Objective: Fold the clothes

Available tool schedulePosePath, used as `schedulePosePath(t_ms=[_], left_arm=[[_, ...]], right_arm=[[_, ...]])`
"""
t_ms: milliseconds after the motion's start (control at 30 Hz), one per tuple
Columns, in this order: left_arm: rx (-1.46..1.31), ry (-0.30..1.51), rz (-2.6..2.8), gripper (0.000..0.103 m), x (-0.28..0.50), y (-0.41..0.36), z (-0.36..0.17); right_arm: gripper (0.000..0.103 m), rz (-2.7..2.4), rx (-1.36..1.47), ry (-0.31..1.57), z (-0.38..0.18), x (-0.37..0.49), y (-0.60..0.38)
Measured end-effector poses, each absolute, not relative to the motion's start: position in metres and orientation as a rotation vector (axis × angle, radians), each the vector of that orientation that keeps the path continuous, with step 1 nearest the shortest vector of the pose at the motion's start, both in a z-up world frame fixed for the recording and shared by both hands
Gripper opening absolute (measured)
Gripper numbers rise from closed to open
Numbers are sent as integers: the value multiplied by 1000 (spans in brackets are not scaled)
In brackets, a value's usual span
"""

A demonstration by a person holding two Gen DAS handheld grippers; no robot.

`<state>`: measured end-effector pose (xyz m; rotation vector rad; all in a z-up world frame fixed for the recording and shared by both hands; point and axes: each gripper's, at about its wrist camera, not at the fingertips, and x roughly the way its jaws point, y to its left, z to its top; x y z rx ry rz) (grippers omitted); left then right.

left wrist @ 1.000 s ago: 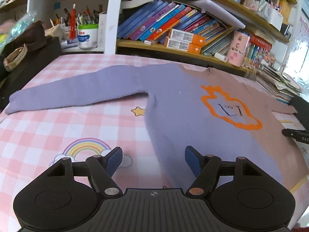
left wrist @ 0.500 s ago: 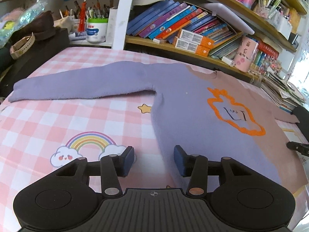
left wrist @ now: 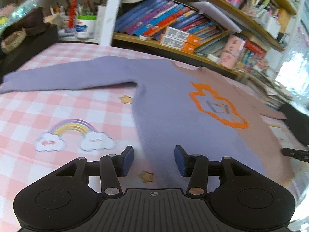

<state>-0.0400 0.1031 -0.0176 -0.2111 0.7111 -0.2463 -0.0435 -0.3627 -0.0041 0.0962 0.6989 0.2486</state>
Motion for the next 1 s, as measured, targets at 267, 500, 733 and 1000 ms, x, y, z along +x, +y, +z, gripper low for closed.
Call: schedulePosePath(t_ms=[267, 500, 733, 1000], left_arm=[[-243, 701, -298, 8, -42, 101, -24], [-248, 688, -264, 6, -37, 117, -24], [-243, 683, -259, 6, -25, 117, -25], [-231, 692, -237, 11, -35, 118, -23]], right_arm=[[11, 256, 114, 690, -4, -45, -362], [10, 272, 108, 680, -7, -36, -350], [10, 261, 104, 683, -6, -23, -345], [11, 260, 97, 684, -3, -39, -345]])
